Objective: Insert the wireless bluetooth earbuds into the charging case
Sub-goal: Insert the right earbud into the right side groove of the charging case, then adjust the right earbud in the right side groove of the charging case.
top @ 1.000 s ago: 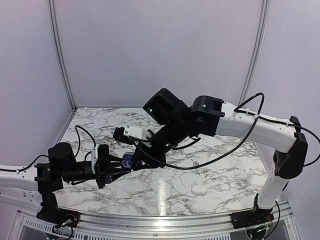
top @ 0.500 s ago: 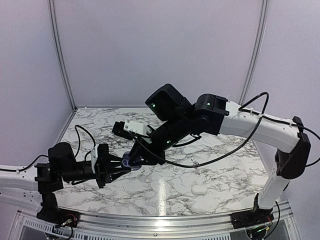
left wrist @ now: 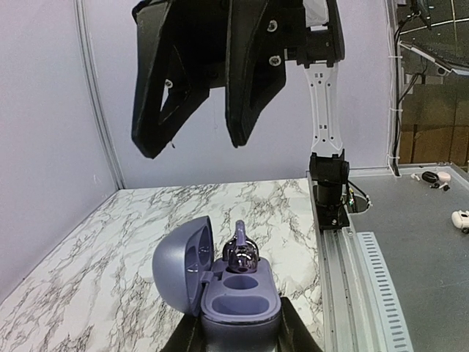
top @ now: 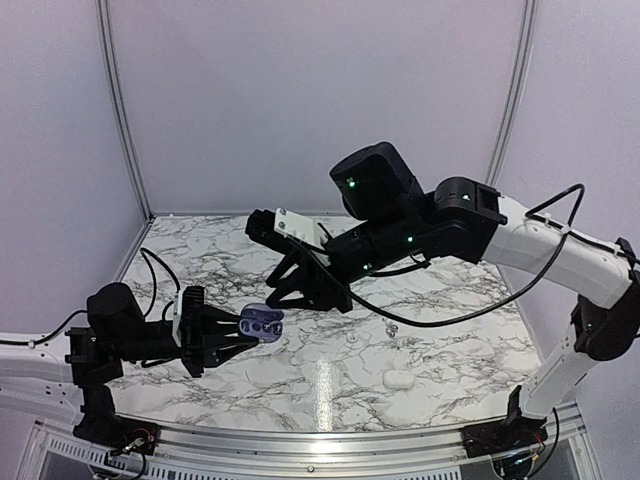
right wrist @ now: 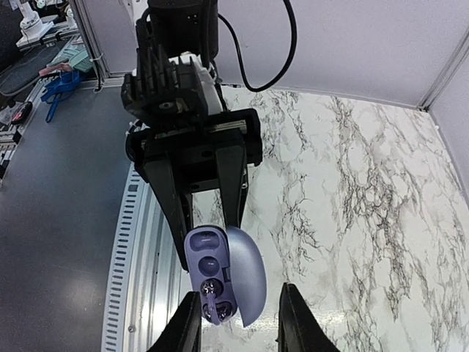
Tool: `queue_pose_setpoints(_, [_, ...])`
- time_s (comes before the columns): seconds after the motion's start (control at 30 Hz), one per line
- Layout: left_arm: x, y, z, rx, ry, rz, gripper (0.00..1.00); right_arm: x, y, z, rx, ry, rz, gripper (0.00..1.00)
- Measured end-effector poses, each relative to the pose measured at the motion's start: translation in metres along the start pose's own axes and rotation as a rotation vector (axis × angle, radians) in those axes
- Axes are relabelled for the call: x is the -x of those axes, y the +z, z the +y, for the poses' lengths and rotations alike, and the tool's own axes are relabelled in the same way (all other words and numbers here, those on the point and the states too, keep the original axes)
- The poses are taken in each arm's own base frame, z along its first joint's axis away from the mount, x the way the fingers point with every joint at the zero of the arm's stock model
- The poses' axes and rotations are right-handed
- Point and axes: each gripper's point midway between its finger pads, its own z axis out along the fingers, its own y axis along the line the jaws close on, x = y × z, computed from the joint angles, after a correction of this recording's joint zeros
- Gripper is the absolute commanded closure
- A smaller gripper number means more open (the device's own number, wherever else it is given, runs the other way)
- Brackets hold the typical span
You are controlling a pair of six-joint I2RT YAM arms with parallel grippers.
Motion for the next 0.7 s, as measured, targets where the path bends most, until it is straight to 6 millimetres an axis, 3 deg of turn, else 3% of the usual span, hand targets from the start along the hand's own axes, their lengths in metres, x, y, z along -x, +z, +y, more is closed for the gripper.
queue_pose_setpoints(0.3, [0.008,-0.004,-0.006,-0.034,-0.013,-0.034,1.00,-0.011,-0.027,0.019,0.030,-0.031,-0.025,0.75])
queue_pose_setpoints(0.7, [0.006,-0.002,-0.006,-0.044,-0.023,-0.029,1.00,-0.019,-0.023,0.023,0.034,-0.056,-0.004,0.86])
